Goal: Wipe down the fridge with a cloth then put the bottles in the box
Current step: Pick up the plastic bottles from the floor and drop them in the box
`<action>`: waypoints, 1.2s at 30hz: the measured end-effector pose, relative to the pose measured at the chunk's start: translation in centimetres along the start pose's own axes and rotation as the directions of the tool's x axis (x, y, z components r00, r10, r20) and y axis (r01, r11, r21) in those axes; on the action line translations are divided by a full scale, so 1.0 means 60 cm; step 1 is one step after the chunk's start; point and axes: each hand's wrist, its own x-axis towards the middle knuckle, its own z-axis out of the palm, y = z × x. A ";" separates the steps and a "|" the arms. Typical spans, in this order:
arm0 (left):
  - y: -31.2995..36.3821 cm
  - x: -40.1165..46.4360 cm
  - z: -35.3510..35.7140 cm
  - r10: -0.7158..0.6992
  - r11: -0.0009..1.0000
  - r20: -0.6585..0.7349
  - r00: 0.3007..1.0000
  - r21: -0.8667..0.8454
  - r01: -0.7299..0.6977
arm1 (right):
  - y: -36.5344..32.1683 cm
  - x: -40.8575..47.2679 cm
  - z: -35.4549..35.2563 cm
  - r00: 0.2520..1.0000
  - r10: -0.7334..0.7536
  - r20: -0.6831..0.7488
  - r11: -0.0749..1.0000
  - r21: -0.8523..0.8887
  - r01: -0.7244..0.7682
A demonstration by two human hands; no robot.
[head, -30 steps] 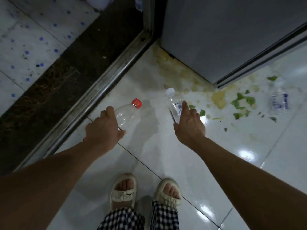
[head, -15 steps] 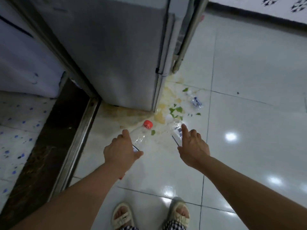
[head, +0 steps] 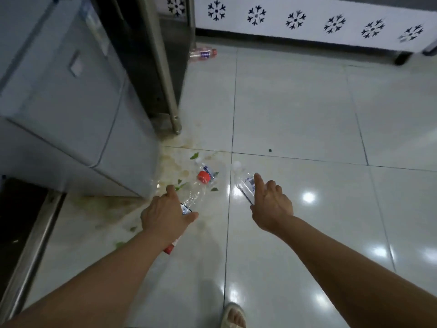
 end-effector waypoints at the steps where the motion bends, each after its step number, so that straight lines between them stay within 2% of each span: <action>1: 0.035 0.014 -0.001 0.006 1.000 -0.010 1.000 -0.001 -0.006 | 0.026 0.017 -0.015 1.000 0.005 -0.006 1.000 0.006 -0.005; 5: 0.145 0.071 -0.017 0.016 1.000 -0.005 1.000 0.021 -0.016 | 0.103 0.084 -0.066 0.999 0.043 -0.028 0.998 0.046 -0.042; 11: 0.233 0.192 -0.047 -0.011 1.000 0.018 1.000 0.011 0.011 | 0.157 0.210 -0.137 0.998 0.059 -0.014 0.994 0.090 -0.057; 17: 0.286 0.342 -0.026 -0.134 0.981 0.074 0.988 -0.130 0.143 | 0.169 0.386 -0.149 0.999 0.009 0.052 0.996 0.093 -0.013; 22: 0.279 0.418 0.041 -0.270 0.949 0.120 0.955 -0.136 0.285 | 0.149 0.500 -0.093 0.985 -0.074 0.157 0.992 0.115 0.056; 29: 0.247 0.456 0.154 -0.519 0.784 0.217 0.827 -0.265 0.561 | 0.117 0.605 0.000 0.909 -0.242 0.341 0.969 0.032 0.246; 33: 0.222 0.467 0.226 -0.691 0.602 0.250 0.678 -0.320 0.732 | 0.097 0.650 0.071 0.849 -0.339 0.406 0.928 -0.002 0.372; 36: 0.195 0.477 0.292 -0.773 0.467 0.257 0.580 -0.388 0.795 | 0.081 0.679 0.141 0.812 -0.409 0.416 0.896 0.017 0.443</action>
